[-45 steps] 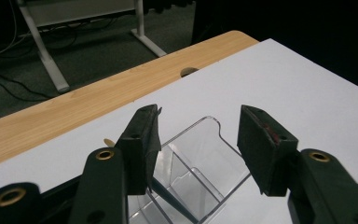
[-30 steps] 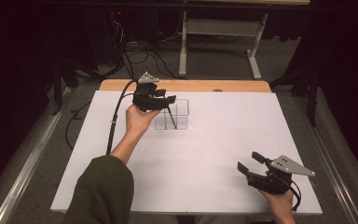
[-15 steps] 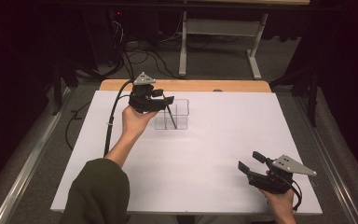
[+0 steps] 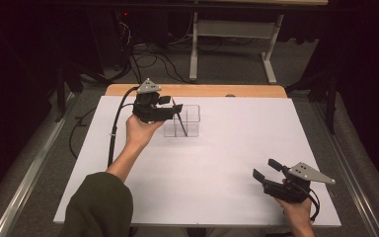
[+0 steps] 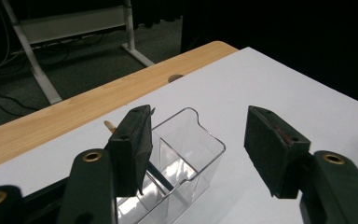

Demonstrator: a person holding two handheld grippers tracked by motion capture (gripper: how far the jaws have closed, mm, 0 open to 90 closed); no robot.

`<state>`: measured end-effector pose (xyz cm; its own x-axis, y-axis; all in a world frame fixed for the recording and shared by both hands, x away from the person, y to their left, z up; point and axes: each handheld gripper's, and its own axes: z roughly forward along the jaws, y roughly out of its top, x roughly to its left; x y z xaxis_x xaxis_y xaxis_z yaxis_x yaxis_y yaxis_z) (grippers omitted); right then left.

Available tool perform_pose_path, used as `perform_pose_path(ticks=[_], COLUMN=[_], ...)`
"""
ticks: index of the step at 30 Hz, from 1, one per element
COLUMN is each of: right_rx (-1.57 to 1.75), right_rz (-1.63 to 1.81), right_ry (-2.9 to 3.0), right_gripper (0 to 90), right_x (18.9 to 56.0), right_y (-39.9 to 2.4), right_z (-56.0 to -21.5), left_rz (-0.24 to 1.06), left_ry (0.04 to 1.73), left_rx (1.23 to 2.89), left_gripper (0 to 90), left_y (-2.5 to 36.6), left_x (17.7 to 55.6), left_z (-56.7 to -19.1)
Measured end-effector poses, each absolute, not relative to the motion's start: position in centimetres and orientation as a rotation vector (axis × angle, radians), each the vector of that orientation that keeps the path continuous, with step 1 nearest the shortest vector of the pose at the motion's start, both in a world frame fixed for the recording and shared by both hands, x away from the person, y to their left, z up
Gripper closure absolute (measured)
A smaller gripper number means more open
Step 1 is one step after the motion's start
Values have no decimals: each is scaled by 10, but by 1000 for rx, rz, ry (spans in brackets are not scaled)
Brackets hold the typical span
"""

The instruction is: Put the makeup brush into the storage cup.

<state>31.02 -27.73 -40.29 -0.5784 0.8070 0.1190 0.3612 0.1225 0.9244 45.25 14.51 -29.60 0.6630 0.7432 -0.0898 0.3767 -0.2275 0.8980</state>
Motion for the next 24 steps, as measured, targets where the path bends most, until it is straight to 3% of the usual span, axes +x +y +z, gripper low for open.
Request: perform_pose_path(ticks=[24], right_rx=[1124], right_rz=[1438], right_ry=[1995], right_gripper=[288], right_x=[313], right_y=[-277], right_z=[-404], left_rz=[439], left_ry=[853], left_rx=[1820], left_gripper=[403], left_y=[153], left_x=[433], left_z=[-291])
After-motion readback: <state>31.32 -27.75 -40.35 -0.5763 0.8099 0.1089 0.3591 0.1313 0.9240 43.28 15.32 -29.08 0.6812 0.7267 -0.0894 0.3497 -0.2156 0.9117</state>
